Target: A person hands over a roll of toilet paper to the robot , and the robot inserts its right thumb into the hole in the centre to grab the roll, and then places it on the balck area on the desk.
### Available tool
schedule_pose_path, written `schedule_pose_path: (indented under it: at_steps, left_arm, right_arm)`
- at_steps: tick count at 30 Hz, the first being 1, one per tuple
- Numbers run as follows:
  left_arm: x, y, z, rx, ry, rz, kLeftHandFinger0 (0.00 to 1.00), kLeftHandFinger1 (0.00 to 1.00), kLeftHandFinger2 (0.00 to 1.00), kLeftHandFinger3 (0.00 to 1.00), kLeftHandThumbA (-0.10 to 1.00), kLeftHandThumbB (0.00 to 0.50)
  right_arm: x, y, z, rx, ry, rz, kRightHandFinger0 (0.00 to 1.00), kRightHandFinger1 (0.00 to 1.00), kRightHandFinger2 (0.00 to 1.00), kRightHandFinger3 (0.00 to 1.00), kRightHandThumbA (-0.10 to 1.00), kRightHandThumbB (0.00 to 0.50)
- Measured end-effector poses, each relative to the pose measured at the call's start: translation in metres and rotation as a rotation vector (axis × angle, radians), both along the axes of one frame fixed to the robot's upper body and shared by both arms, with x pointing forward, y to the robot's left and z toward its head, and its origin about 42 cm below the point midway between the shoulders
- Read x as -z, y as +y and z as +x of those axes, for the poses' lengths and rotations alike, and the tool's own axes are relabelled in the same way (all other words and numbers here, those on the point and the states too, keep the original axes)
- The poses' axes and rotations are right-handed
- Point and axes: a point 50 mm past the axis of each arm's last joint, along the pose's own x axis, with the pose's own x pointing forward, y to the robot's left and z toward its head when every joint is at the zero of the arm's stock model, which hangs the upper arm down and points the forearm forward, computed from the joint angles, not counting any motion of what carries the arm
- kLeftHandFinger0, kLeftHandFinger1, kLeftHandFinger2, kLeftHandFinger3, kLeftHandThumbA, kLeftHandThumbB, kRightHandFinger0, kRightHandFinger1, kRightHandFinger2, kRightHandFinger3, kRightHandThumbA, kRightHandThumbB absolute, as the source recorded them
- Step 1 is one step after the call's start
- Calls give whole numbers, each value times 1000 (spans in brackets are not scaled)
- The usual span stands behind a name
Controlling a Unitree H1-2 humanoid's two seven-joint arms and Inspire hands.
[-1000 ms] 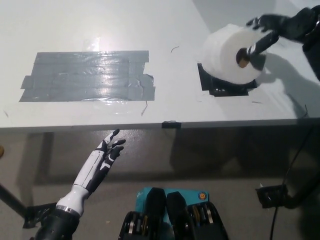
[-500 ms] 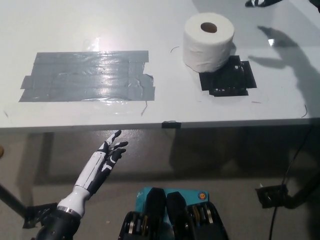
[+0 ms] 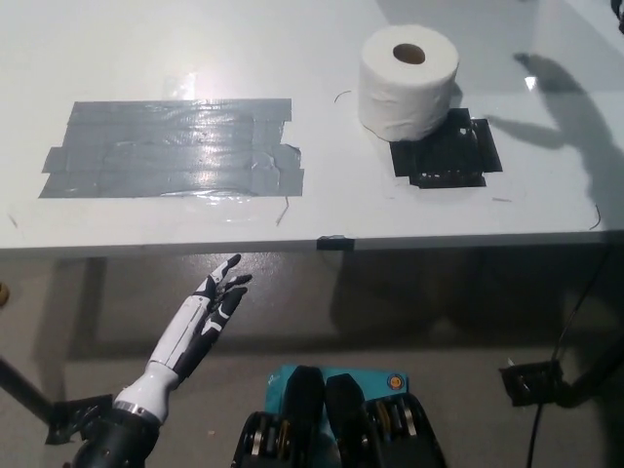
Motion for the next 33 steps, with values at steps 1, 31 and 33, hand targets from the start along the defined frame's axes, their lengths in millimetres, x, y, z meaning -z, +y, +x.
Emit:
schedule_pose_path:
  at_steps: [1, 31, 33]
  left_arm:
    - [0, 0, 0, 0, 0, 0, 992, 998, 1000, 1000, 1000, 196]
    - [37, 4, -33, -47, 94, -82, 1000, 1000, 1000, 1000, 1000, 224]
    - [43, 6, -41, -54, 108, -87, 1000, 1000, 1000, 1000, 1000, 231]
  right_arm:
    - [1, 0, -3, -6, -8, 4, 1000, 1000, 1000, 1000, 958, 338]
    - [273, 32, -245, -125, 216, 644, 1000, 1000, 1000, 1000, 955, 168]
    - [294, 29, -247, -97, 259, 663, 1000, 1000, 1000, 1000, 946, 170]
